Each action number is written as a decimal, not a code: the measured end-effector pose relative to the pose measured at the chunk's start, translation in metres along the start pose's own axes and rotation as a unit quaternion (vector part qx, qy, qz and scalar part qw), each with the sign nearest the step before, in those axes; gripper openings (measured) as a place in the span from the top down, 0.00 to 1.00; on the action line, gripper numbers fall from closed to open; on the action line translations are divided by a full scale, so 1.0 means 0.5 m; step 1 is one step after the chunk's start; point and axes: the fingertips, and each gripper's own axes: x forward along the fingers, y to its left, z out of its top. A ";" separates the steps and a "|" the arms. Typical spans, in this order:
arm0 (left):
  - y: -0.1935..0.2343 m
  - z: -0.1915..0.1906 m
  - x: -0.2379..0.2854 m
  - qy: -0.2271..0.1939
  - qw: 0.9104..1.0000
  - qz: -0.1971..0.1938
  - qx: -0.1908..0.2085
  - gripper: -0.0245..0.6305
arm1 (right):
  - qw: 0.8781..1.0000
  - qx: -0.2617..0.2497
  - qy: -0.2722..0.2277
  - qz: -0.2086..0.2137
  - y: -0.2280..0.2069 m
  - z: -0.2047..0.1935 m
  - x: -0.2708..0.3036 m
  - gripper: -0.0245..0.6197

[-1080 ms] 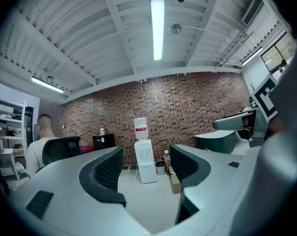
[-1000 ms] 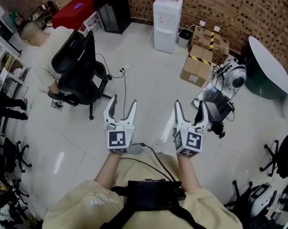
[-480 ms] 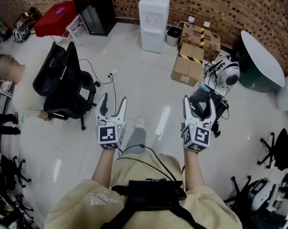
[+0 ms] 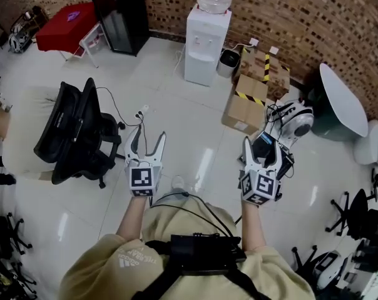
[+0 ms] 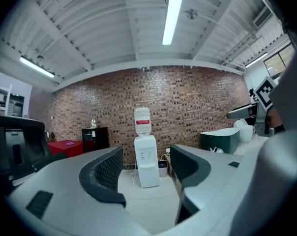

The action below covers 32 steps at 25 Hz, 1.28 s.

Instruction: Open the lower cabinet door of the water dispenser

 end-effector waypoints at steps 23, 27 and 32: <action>0.036 0.049 0.626 0.005 1.000 -0.027 0.007 0.54 | 0.998 0.027 0.000 0.058 -0.056 -0.027 0.653 0.31; 0.023 0.087 0.771 -0.009 1.000 -0.019 -0.015 0.54 | 0.996 0.026 -0.001 0.082 -0.105 -0.009 0.786 0.31; 0.005 0.089 0.906 -0.005 0.999 -0.033 -0.017 0.54 | 0.993 0.013 -0.006 0.114 -0.126 0.001 0.918 0.31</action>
